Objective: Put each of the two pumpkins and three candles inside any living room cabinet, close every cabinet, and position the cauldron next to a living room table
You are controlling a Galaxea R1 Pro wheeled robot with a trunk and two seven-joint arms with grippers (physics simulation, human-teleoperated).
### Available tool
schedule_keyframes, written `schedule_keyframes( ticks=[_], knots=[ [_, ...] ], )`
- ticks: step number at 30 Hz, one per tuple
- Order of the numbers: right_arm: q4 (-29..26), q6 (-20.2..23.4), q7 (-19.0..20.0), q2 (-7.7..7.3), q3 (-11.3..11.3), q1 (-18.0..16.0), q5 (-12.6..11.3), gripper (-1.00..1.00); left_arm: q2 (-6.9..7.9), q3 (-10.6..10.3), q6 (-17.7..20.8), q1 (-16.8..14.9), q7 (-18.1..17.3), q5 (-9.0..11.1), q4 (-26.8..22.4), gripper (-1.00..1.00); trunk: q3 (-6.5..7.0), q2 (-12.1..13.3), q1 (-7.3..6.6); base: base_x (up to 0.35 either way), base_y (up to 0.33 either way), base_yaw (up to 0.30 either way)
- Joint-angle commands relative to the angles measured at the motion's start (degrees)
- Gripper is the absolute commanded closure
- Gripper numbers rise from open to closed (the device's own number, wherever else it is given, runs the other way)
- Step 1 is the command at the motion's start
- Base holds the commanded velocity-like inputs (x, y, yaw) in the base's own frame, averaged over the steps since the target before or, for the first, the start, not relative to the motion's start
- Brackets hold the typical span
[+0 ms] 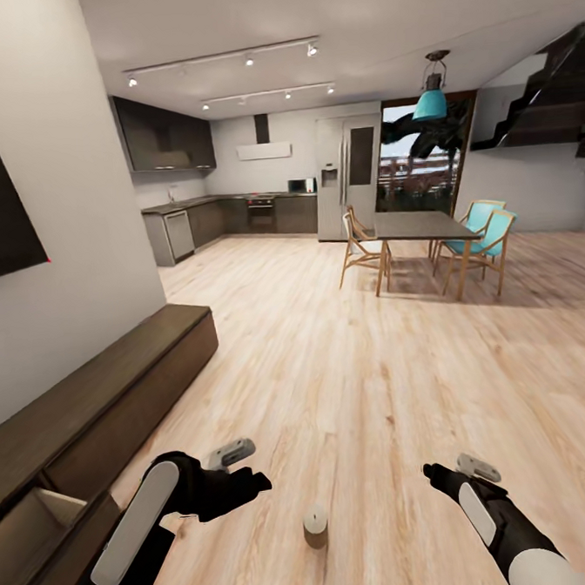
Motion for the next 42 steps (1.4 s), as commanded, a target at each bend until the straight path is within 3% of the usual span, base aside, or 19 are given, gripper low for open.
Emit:
schedule_keyframes(
  ticks=[1,16,23,28,42],
  knots=[
    [-0.1,0.3,-0.3,0.01,0.0,0.0,-0.6,-1.0,0.04,0.0,0.1,-0.1,0.6,0.5,-0.1,-1.0,-0.06,0.0,0.02,0.194,0.016,-0.29],
    [1.4,0.3,-0.3,0.16,0.0,0.0,-0.9,-1.0,0.13,0.1,0.2,-0.1,0.5,0.5,0.0,-1.0,-0.08,0.0,0.02,0.152,0.087,-0.29],
    [1.4,0.7,-0.3,0.31,0.0,0.0,-0.9,-1.0,0.27,0.2,0.2,-0.1,-2.4,0.5,0.2,-1.0,-0.2,0.0,0.02,0.007,0.001,-0.29],
    [1.4,0.8,-0.4,0.45,0.0,0.0,-0.8,-1.0,0.23,0.2,0.2,-0.1,-2.5,0.5,0.4,-1.0,-0.27,0.0,0.02,0.0,0.0,-0.276],
    [1.4,0.3,-0.4,0.2,0.0,0.0,-0.9,-1.0,0.23,0.3,0.2,-0.1,-2.4,0.4,0.8,-1.0,-0.52,0.0,0.02,0.041,0.088,-0.127]
  ],
)
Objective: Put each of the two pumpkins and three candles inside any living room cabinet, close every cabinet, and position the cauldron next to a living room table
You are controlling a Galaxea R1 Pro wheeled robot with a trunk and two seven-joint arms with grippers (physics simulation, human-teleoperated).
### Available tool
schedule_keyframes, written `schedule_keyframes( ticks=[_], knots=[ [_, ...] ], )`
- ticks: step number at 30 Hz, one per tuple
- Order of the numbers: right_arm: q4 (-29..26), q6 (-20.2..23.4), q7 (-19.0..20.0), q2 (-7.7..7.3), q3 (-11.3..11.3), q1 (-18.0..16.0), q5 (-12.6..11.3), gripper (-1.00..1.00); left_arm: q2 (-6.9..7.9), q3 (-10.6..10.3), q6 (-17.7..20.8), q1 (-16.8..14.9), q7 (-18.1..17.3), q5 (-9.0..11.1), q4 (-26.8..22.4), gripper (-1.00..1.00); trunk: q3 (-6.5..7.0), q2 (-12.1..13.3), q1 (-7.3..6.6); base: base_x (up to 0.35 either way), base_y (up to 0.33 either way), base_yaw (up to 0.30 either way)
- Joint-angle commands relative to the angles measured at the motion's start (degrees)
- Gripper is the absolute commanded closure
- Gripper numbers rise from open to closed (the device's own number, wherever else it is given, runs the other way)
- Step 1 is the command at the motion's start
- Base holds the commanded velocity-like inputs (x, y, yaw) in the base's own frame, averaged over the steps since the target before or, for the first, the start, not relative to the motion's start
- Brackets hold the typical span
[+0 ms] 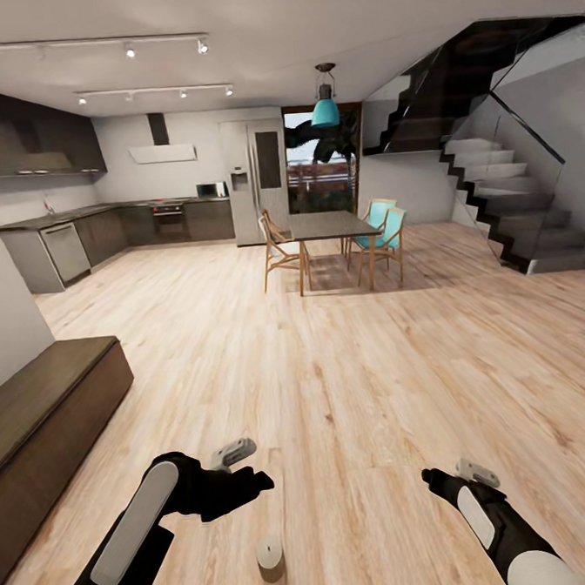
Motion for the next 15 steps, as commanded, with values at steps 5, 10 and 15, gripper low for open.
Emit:
schedule_keyframes(
  ticks=[5,10,15],
  knots=[
    [-0.1,0.3,-0.3,0.08,0.0,0.0,-0.6,-1.0,0.04,0.0,0.0,0.0,0.6,0.5,-0.1,-1.0,-0.06,0.0,0.02,0.262,0.168,-0.274],
    [-0.1,0.2,-0.2,0.2,0.0,0.0,-0.7,-1.0,0.0,-0.1,-0.1,0.0,0.8,-0.2,0.0,-1.0,-0.06,0.0,0.02,0.12,0.036,-0.287],
    [-0.1,0.2,-0.2,0.32,0.0,0.0,-0.6,-1.0,-0.44,-0.1,-0.3,0.0,0.8,-3.6,0.4,-1.0,-0.06,0.0,0.02,0.013,0.004,-0.284]
  ],
)
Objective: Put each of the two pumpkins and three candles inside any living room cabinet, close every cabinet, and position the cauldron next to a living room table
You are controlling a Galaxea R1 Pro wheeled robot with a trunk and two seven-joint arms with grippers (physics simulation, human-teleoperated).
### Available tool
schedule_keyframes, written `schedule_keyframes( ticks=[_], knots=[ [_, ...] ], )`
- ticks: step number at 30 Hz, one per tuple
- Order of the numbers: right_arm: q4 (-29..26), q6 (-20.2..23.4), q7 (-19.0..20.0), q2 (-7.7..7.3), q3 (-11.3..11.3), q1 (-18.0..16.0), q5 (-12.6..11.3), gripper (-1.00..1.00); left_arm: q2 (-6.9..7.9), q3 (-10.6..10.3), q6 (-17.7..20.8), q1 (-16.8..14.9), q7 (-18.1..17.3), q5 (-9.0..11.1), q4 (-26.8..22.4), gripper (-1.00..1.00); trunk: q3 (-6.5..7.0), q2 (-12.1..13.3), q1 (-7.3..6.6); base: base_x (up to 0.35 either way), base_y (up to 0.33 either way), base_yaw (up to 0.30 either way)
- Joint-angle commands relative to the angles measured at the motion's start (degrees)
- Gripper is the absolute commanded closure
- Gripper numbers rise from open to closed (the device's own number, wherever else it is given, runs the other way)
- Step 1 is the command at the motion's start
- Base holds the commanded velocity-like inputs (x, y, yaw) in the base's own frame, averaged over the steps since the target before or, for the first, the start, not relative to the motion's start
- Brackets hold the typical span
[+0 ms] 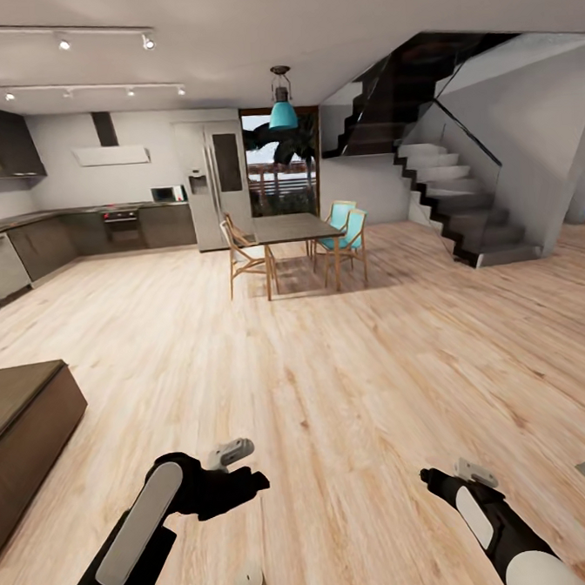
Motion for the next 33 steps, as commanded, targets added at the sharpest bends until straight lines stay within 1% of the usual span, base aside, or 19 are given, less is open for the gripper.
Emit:
schedule_keyframes(
  ticks=[1,3,5,7,9,10,13,15,16,17,19,22,23,24,25,27,29,31,33],
  knots=[
    [-0.1,0.3,-0.3,-0.01,0.0,0.0,-0.6,-1.0,-0.05,-0.1,0.0,-0.1,0.6,-0.1,0.5,-1.0,-0.06,0.0,0.0,0.002,0.001,-0.218],
    [-0.1,0.2,-0.3,-0.03,0.0,0.0,-0.6,-1.0,-0.25,-0.2,-0.1,-0.1,0.5,-0.9,2.1,-1.0,-0.06,0.0,0.0,0.001,0.0,-0.128],
    [-0.1,0.1,-0.3,-0.04,0.0,0.0,-0.6,-1.0,-0.35,-0.3,-0.6,-0.2,0.2,-1.2,3.5,-1.0,-0.06,0.0,0.0,0.001,0.0,-0.058],
    [-0.1,-0.2,-0.3,-0.02,0.0,0.0,-0.5,-1.0,-0.6,-0.4,-2.8,-0.5,-1.3,-1.7,6.3,-1.0,-0.06,0.0,0.0,0.0,0.0,-0.022],
    [-0.1,-0.5,-0.3,-0.03,0.0,0.0,-0.5,-1.0,-0.64,-0.5,-3.6,-0.6,-2.2,-2.3,7.5,-1.0,-0.06,0.0,0.0,0.0,0.0,-0.012],
    [-0.1,-0.8,-0.3,0.0,0.1,0.0,-0.5,-1.0,-0.67,-0.5,-4.2,-0.7,-3.2,-3.4,8.5,-1.0,-0.06,0.0,0.0,0.0,0.0,-0.007],
    [-0.1,-2.1,-0.3,-0.05,0.1,0.0,-0.4,-1.0,-0.77,-0.5,-5.2,-0.9,-6.6,-7.9,10.3,-1.0,-0.06,0.0,0.0,0.0,0.0,-0.003],
    [-0.1,-2.5,-0.3,-0.08,0.2,0.0,-0.3,-1.0,-0.87,-0.5,-5.9,-1.0,-9.5,-10.7,13.5,-1.0,-0.06,0.0,0.0,0.0,0.0,-0.001],
    [-0.1,-2.6,-0.3,-0.07,0.2,0.0,-0.2,-1.0,-0.95,-0.5,-6.2,-1.1,-10.5,-11.4,14.6,-1.0,-0.06,0.0,0.0,0.0,0.0,0.0],
    [-0.1,-2.7,-0.2,-0.06,0.2,0.0,0.0,-1.0,-1.14,-0.6,-7.1,-1.3,-12.7,-12.9,16.5,-1.0,-0.06,0.0,0.0,0.0,0.0,0.0],
    [-0.1,-2.9,-0.2,-0.05,0.3,0.0,0.3,-1.0,-1.41,-0.8,-10.4,-1.6,-17.5,-17.1,20.5,-1.0,-0.06,0.0,0.0,0.0,0.0,0.0],
    [-0.1,-4.3,-0.3,-0.05,0.3,0.0,0.4,-1.0,-1.84,-0.9,-17.9,-1.8,-24.4,-25.4,29.0,-1.0,-0.06,0.0,0.0,0.0,0.0,0.0],
    [-0.1,-4.7,-0.4,-0.05,0.3,0.0,0.4,-1.0,-2.22,-0.9,-20.3,-1.8,-26.5,-27.5,32.1,-1.0,-0.06,0.0,0.0,0.0,0.0,0.0],
    [-0.1,-4.8,-0.4,-0.05,0.4,0.0,0.4,-1.0,-2.48,-0.9,-21.4,-1.9,-27.6,-28.4,33.6,-1.0,-0.06,0.0,0.0,0.0,0.0,0.0],
    [-0.1,-5.1,-0.4,-0.06,0.4,0.0,0.4,-1.0,-3.11,-1.0,-23.3,-2.0,-29.5,-29.8,36.5,-1.0,-0.06,0.0,0.0,0.0,0.0,0.0],
    [-0.2,-5.3,-0.5,-0.11,0.4,0.0,0.5,-1.0,-4.28,-0.9,-25.7,-3.2,-32.1,-31.3,40.7,-1.0,-0.06,0.0,0.0,0.0,0.0,0.0],
    [-0.2,-5.5,-0.5,-0.12,0.5,0.0,0.5,-1.0,-4.78,-0.8,-26.8,-4.5,-33.1,-32.0,43.0,-1.0,-0.06,0.0,0.0,0.0,0.0,0.0],
    [-0.2,-5.5,-0.6,-0.13,0.5,0.0,0.5,-1.0,-4.65,-0.7,-27.3,-5.6,-33.6,-32.3,43.9,-1.0,-0.06,0.0,0.0,0.0,0.0,0.0],
    [-0.2,-5.5,-0.6,-0.13,0.6,0.0,0.5,-1.0,-4.55,-0.6,-27.4,-6.1,-33.8,-32.5,44.2,-1.0,-0.06,0.0,0.0,0.0,0.0,0.0]
  ],
)
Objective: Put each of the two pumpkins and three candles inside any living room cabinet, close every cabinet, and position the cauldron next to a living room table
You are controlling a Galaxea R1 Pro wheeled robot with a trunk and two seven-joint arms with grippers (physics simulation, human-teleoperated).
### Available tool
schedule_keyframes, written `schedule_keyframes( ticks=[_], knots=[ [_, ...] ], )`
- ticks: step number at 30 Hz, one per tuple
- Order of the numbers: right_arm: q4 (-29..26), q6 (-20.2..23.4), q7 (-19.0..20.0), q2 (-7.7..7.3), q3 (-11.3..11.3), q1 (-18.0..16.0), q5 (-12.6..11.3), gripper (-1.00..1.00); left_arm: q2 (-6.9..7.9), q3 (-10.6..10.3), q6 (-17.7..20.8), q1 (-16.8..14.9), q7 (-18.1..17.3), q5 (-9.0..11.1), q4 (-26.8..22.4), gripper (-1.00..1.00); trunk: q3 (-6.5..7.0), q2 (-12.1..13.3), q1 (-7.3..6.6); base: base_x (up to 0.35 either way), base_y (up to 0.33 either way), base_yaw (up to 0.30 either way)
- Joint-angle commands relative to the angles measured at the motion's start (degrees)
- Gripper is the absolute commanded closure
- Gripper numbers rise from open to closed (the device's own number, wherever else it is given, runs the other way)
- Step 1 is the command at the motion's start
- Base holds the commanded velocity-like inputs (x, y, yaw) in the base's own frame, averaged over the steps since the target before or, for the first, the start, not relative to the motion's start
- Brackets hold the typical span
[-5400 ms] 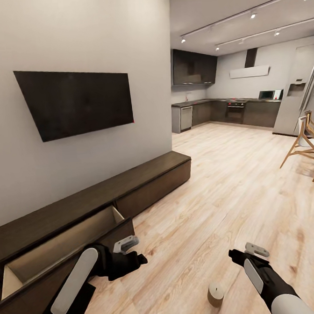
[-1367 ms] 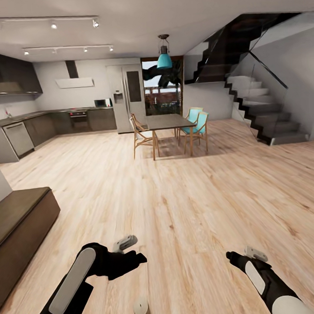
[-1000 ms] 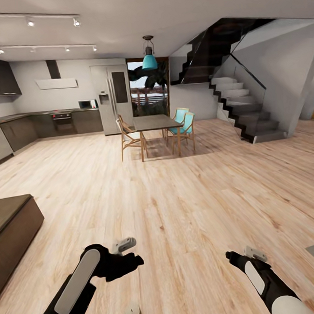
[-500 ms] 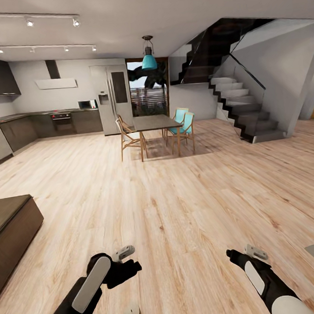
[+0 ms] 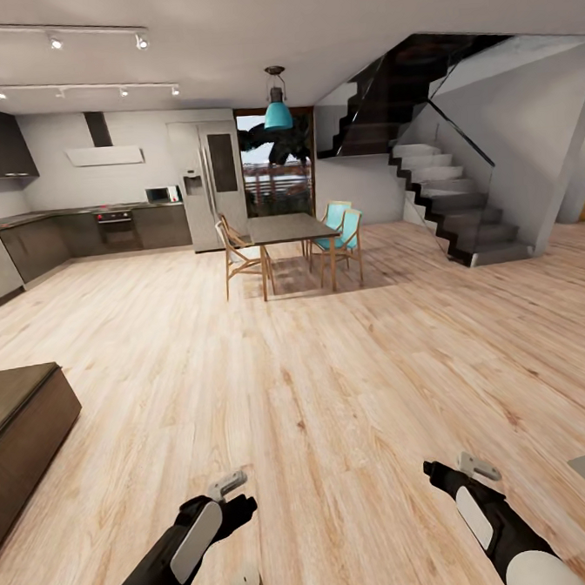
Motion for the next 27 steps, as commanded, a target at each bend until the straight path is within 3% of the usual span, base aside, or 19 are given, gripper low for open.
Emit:
schedule_keyframes(
  ticks=[1,7,19,27],
  knots=[
    [-0.1,0.3,-0.3,0.0,0.1,0.0,-0.6,-1.0,0.05,-0.2,-0.1,-0.2,0.4,0.5,0.2,-1.0,-0.06,0.0,0.0,0.0,0.0,0.0],
    [-0.1,0.2,-0.4,0.02,0.1,0.0,-0.6,-1.0,-0.35,0.0,-2.9,-0.7,0.2,0.4,2.7,-1.0,-0.06,0.0,0.0,0.0,0.0,0.0],
    [-0.1,0.3,0.0,0.08,0.2,0.0,-0.7,-1.0,0.07,-0.1,-3.7,-0.7,0.4,0.3,2.9,-1.0,-0.06,0.0,0.0,0.0,0.0,0.0],
    [-1.0,0.9,0.2,-0.01,0.3,0.0,-0.6,-1.0,0.09,0.0,-3.7,-0.7,0.8,0.3,2.5,-1.0,-1.5,-3.2,1.75,0.0,0.0,0.0]
  ],
)
